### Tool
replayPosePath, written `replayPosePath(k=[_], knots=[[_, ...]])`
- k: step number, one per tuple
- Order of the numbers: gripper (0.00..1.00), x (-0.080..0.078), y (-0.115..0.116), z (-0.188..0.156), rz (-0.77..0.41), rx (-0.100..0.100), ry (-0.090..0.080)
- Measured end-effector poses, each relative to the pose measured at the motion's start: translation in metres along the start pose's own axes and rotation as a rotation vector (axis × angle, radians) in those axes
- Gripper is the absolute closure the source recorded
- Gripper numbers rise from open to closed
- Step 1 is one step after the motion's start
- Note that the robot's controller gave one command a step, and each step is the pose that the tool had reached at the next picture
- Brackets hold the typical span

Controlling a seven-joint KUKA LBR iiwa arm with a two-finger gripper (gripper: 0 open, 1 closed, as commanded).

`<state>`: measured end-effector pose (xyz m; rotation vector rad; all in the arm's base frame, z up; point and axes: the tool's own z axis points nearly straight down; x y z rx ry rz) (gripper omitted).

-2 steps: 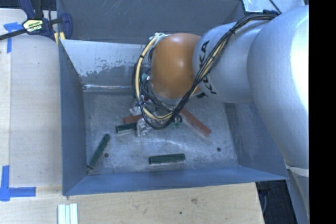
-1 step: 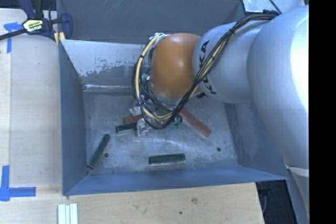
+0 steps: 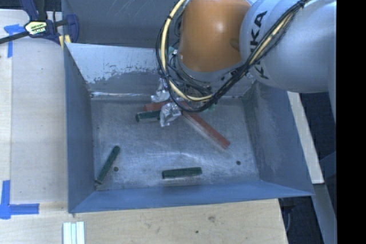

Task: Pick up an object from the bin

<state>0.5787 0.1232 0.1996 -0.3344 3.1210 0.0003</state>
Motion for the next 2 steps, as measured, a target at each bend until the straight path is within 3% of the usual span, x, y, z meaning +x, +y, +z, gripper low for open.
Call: replayPosePath(k=[1,2], knots=[[1.0,0.0,0.0,0.0,0.0,0.0,0.0],[1.0,0.002,-0.054,-0.124,-0.403,0.002,-0.007]])
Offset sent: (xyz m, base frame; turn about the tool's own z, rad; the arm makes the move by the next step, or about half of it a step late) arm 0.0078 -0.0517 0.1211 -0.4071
